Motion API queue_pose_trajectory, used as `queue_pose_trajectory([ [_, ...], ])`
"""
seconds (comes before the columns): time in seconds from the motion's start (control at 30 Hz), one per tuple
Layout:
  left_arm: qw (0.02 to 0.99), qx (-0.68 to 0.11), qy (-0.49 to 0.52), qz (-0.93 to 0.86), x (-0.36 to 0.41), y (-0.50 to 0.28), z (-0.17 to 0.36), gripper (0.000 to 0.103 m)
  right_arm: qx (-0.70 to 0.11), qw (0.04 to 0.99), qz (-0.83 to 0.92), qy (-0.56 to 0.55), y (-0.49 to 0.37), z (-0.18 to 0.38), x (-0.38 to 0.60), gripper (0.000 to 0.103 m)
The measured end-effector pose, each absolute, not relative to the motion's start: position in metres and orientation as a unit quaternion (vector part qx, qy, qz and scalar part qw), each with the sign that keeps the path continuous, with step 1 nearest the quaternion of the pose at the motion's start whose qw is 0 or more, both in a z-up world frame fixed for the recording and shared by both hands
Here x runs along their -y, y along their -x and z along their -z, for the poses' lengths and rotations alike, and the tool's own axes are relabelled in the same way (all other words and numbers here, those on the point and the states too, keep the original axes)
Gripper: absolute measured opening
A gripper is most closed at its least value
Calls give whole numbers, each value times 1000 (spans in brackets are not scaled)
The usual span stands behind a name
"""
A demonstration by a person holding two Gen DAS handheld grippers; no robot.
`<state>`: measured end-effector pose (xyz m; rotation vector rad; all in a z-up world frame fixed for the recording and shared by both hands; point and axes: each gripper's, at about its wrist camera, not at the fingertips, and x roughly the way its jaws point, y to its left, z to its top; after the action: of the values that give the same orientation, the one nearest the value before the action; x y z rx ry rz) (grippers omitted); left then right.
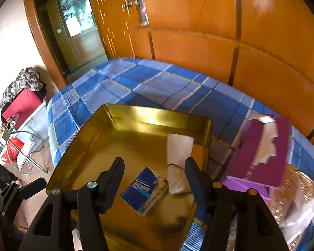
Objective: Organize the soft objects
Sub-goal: 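Withdraw the right tool from the tray back toward the pile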
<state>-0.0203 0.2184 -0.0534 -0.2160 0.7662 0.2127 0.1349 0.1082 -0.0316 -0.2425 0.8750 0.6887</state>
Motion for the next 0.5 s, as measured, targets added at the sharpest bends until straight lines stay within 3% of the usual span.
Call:
queue_pose_trajectory([
  [0.3,919,-367,99,-99,-209,21,49,85,-346,877,-312,120,-91,4,-66,61],
  [0.5,921,-368,92,-86,-196,18,46,85,-341,891,-287,89,-77,2,-25,61],
])
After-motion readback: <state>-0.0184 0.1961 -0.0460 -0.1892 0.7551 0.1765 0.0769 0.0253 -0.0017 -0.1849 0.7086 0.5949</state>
